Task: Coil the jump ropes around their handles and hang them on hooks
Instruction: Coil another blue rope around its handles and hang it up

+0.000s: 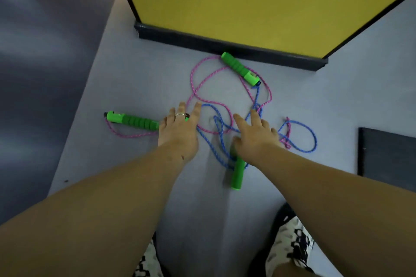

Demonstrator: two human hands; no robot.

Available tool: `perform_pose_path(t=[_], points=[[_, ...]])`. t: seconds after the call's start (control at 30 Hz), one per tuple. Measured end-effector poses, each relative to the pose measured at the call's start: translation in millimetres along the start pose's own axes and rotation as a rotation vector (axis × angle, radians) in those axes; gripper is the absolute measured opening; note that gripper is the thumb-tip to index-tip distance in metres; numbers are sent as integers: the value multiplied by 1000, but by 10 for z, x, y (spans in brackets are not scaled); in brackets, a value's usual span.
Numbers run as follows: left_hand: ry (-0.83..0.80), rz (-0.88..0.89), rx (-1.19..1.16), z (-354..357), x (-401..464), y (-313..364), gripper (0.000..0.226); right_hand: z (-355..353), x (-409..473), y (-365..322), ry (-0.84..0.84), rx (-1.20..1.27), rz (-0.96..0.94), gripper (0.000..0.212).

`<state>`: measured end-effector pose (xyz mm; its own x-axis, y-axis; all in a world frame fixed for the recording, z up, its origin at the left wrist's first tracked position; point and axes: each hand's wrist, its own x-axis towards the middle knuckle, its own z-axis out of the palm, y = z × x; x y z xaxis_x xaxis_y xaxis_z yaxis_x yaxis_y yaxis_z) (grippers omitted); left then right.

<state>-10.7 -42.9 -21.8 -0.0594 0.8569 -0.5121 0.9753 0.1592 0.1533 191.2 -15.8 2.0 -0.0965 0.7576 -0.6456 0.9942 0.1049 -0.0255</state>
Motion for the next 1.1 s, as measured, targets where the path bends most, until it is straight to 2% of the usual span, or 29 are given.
perform_pose_path(t=[0.13, 0.27, 0.33, 0.43, 0.57, 0.63, 0.77, 0.83, 0.9, 0.97, 1.1], points=[[-166, -123, -58, 388, 119, -112, 85, 374, 165, 54, -266, 4, 48, 41], [-229, -136, -94, 508, 193, -158, 75, 606, 232, 20, -346, 72, 42, 34], [-212, -133, -174, 497, 179, -142, 71, 624, 239, 19, -295, 123, 33, 26], [-121, -140, -341, 324, 99, -27, 61, 477, 168, -1, -75, 312, 41, 21], [62, -53, -540, -324, -30, 291, 56, -74, -50, -184, 217, 607, -39, 19], [121, -13, -624, -742, -122, 444, 59, -445, -192, -297, 289, 785, -64, 24], [236, 69, -844, -1524, -416, 673, 81, -1284, -631, -440, 429, 1174, -82, 36], [287, 73, -949, -1852, -625, 744, 78, -1648, -871, -469, 409, 1321, -141, 52], [336, 91, -1061, -2109, -858, 787, 62, -1919, -1094, -458, 359, 1434, -225, 66], [370, 118, -1093, -2291, -1096, 806, 48, -2076, -1285, -401, 306, 1495, -314, 66], [345, 187, -1068, -2400, -1343, 806, 46, -2163, -1560, -254, 229, 1544, -395, 59]])
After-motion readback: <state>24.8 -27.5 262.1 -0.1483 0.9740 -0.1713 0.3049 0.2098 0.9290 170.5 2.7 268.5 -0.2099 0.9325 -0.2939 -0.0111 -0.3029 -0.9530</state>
